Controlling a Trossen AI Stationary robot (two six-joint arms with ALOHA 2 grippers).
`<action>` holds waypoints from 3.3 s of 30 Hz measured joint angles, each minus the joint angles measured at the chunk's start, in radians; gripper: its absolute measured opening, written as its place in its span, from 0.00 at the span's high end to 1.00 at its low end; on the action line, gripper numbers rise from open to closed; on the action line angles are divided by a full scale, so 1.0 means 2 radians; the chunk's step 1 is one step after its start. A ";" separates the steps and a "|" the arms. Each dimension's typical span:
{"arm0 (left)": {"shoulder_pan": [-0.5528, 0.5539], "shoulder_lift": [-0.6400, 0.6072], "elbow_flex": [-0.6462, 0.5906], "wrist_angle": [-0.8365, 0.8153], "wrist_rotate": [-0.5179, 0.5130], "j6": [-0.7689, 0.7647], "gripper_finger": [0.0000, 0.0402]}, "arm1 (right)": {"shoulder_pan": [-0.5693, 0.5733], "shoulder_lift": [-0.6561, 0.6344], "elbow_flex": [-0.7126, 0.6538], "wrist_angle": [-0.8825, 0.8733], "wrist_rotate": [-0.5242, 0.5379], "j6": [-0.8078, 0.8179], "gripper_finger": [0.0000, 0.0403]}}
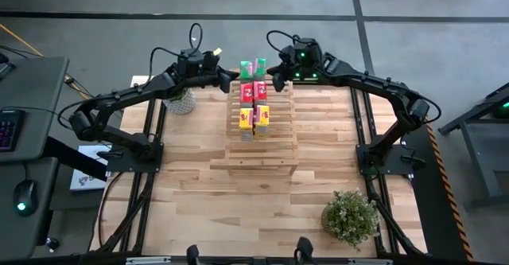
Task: Stack cereal on shelf
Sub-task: Adjust the cereal boxes on the shelf, then return to Home Position
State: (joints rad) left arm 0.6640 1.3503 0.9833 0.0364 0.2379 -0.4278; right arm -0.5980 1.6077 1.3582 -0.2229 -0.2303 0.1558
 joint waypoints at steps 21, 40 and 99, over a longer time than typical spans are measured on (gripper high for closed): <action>-0.007 0.030 0.001 0.020 -0.008 -0.016 1.00 | 0.000 0.001 0.000 0.005 0.006 -0.012 1.00; -0.010 0.030 0.000 0.019 -0.047 -0.018 1.00 | 0.000 -0.001 0.001 -0.032 -0.007 -0.014 1.00; -0.364 -0.550 -0.485 0.198 -0.212 0.083 1.00 | 0.034 -0.399 -0.024 -0.399 -0.007 0.040 1.00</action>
State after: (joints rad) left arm -0.0635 0.2508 0.0135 0.4324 -0.1864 -0.2621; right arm -0.5301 0.8089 1.3094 -1.0217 -0.2437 0.2353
